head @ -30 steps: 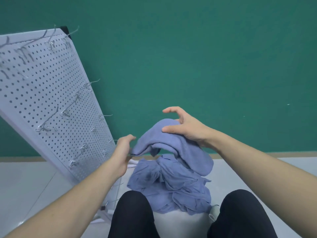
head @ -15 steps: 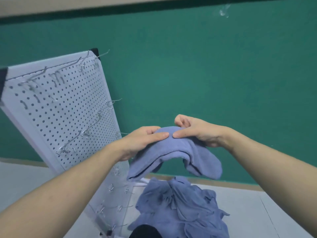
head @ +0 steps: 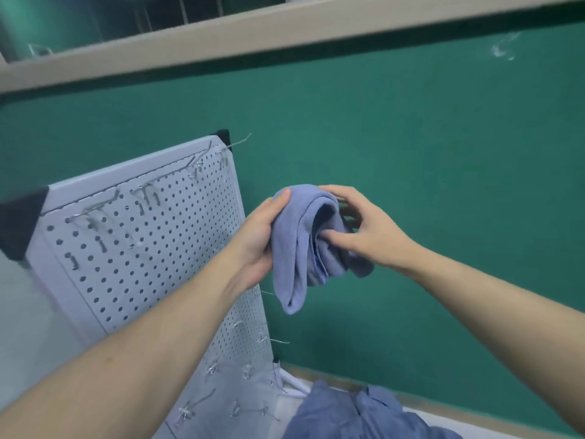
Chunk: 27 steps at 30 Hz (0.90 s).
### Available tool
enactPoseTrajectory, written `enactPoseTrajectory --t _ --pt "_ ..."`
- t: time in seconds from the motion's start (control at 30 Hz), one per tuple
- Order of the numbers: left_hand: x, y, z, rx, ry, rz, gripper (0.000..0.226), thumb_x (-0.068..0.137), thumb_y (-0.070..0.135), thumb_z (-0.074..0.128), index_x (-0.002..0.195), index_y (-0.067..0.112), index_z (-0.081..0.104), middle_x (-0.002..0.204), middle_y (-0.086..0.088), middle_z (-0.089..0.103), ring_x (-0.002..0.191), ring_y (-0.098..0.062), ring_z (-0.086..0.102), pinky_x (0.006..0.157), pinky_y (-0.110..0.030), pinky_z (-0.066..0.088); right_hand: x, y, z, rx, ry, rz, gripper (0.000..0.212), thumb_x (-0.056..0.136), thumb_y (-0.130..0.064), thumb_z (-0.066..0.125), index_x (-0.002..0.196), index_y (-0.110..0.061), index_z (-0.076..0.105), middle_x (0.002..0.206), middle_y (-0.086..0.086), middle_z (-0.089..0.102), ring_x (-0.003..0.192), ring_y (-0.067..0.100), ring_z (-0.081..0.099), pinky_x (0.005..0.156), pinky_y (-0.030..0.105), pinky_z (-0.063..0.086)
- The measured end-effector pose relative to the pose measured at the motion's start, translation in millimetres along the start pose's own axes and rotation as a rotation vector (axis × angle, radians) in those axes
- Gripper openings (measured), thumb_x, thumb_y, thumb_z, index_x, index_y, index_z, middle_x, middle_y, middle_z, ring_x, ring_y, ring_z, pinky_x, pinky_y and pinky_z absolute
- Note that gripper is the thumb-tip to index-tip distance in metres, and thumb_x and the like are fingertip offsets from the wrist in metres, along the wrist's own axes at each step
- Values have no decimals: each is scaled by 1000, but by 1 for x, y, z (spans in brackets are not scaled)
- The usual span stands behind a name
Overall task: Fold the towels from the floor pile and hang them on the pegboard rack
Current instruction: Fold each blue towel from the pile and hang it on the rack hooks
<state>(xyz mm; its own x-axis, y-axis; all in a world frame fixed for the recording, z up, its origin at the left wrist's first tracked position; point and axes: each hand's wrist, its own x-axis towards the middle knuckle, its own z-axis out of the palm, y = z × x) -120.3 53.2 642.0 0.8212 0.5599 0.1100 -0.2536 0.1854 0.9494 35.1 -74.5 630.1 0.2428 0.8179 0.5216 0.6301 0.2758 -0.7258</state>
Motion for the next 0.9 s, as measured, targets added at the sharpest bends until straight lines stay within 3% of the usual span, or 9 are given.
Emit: enactPoseTrajectory --t 0.07,0.17,0.27,0.33,0.43,0.53,0.7,0.77,0.9 --pt "10 7 -9 -7 35 21 65 93 34 63 143 -2 45 136 -25 59 126 -34 59 108 -48 47 21 0 7 15 141 -23 42 86 -1 66 118 -28 63 115 -22 67 109 2 64 94 20 50" --pt "18 15 -20 -29 114 57 76 81 29 67 145 -3 41 137 -27 56 114 -32 63 106 -52 47 53 -3 8 28 231 6 21 91 -6 62 100 -23 71 101 -16 73 98 -1 66 87 15 49" --pt "30 23 -31 -100 142 78 71 86 23 63 147 -3 38 129 -27 61 107 -33 63 96 -48 55 81 -6 9 15 202 9 17 94 -9 61 99 -23 71 99 -16 72 90 -6 65 82 7 46" --pt "40 30 -34 -163 128 102 70 87 20 62 149 -1 36 131 -27 59 110 -36 63 98 -50 53 94 -6 9 30 192 -31 19 94 -9 60 106 -23 67 104 -14 71 88 -5 63 80 7 45" --pt "53 47 -31 -194 119 144 53 95 23 54 141 -2 48 134 -28 59 115 -38 63 98 -50 53 114 -9 10 10 152 -81 37 90 -11 66 123 -28 58 117 -17 65 87 -9 60 80 9 45" --pt "70 62 -31 -173 179 157 49 99 31 51 137 1 53 128 -23 65 113 -35 66 95 -47 55 142 -12 9 15 246 -45 22 94 -21 64 116 -22 68 111 -14 69 88 -9 61 80 16 46" --pt "100 71 -32 -55 330 290 19 102 29 55 112 15 50 109 -11 71 92 -23 71 79 -42 60 186 -21 6 13 351 40 13 96 -28 58 100 -24 70 93 -7 73 48 -4 54 46 16 43" --pt "111 76 -34 -90 389 308 16 102 29 56 110 17 52 109 -11 72 95 -25 72 87 -47 59 200 -24 10 -17 350 36 12 95 -31 58 96 -27 69 88 -7 74 50 4 60 48 22 48" --pt "128 77 -45 -67 584 349 17 98 32 63 106 19 56 107 -8 74 96 -24 72 91 -48 59 229 -23 22 -67 318 104 13 93 -39 56 93 -31 66 85 -8 73 62 16 68 74 41 61"
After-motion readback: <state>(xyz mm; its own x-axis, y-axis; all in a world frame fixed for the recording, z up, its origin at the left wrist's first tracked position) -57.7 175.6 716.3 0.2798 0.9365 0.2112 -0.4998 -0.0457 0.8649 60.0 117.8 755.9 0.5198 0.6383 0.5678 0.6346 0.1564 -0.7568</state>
